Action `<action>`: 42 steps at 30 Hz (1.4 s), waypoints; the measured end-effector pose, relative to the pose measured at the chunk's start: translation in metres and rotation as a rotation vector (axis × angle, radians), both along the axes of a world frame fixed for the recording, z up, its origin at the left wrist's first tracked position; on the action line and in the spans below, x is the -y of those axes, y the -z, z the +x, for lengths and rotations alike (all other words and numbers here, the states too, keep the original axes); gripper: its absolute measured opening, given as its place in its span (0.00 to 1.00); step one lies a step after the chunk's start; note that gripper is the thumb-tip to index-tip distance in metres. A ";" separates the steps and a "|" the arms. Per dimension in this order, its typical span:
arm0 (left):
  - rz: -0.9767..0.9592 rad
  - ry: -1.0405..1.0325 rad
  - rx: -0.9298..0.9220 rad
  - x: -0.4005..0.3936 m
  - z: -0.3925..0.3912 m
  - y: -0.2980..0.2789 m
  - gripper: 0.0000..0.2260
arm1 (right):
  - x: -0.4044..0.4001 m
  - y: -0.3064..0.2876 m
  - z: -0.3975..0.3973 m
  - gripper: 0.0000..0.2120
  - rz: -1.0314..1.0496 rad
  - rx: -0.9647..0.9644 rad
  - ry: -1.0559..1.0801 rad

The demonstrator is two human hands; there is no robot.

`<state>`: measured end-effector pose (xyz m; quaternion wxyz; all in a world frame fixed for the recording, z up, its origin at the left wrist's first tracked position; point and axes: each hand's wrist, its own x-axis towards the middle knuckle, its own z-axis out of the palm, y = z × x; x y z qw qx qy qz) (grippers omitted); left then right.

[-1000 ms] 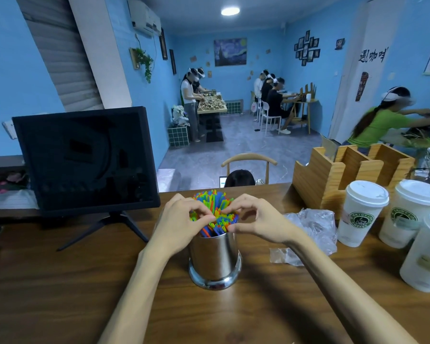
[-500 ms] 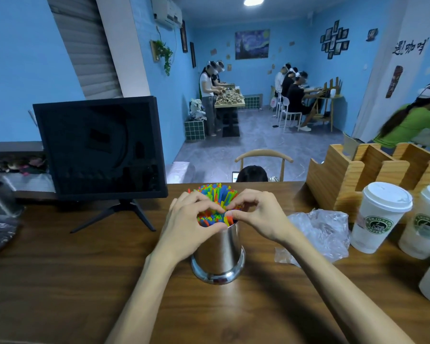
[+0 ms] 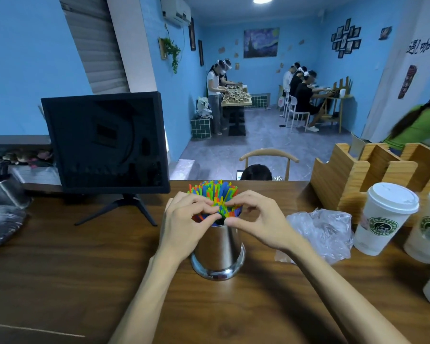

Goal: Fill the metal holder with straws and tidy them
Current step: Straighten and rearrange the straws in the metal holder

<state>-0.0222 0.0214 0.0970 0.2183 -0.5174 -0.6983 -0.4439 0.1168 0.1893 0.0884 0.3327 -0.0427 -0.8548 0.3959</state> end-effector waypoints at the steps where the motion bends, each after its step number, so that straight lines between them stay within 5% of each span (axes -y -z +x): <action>1: 0.008 -0.011 -0.020 -0.001 0.000 0.001 0.06 | 0.001 0.001 0.000 0.15 0.053 -0.011 0.025; 7: 0.076 -0.048 -0.147 -0.001 0.002 0.005 0.05 | 0.001 0.006 -0.006 0.09 0.176 -0.118 0.134; 20: -0.017 -0.020 -0.051 0.003 0.005 -0.004 0.03 | 0.002 0.006 -0.004 0.12 0.208 -0.116 0.137; 27: -0.252 -0.040 0.060 -0.004 -0.004 0.005 0.22 | 0.005 0.013 -0.005 0.19 0.400 -0.029 0.177; 42: -0.173 -0.048 0.074 0.000 -0.003 0.000 0.19 | 0.011 0.013 -0.001 0.20 0.406 -0.060 0.240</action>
